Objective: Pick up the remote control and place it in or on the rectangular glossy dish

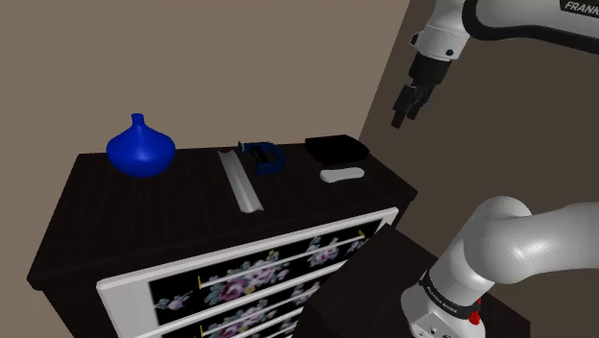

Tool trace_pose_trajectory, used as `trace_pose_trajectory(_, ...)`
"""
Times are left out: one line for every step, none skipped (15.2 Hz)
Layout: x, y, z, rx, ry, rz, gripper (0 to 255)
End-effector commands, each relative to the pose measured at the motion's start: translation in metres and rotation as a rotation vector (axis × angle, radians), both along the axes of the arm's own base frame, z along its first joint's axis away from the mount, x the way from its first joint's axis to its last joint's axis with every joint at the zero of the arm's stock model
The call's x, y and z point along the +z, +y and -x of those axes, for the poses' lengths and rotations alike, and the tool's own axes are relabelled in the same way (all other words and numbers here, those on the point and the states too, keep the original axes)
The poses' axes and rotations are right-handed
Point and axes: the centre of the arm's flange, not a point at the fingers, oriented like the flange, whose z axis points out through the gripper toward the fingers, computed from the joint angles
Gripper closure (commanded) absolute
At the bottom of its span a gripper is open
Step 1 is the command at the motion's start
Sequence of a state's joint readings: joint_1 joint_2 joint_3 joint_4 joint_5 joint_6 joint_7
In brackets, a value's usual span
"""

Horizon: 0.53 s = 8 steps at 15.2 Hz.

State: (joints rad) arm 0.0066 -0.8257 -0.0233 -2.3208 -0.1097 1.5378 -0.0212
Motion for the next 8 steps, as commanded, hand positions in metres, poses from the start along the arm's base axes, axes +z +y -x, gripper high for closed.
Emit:
trace_pose_trajectory(0.000, 0.000, 0.000, 0.000, 0.000, 0.000, 0)
trace_pose_trajectory(-0.009, -0.010, -0.003, 0.040, 0.003, -0.003, 0)
trace_pose_trajectory(-0.019, -0.019, -0.006, 0.079, 0.006, -0.005, 0)
trace_pose_trajectory(-0.028, -0.028, -0.009, 0.119, 0.009, -0.008, 0)
trace_pose_trajectory(-0.037, -0.037, -0.013, 0.159, 0.013, -0.011, 0)
trace_pose_trajectory(-0.047, -0.046, -0.017, 0.199, 0.016, -0.013, 0)
trace_pose_trajectory(-0.056, -0.055, -0.021, 0.238, 0.019, -0.016, 0)
trace_pose_trajectory(-0.066, -0.064, -0.026, 0.278, 0.022, -0.019, 0)
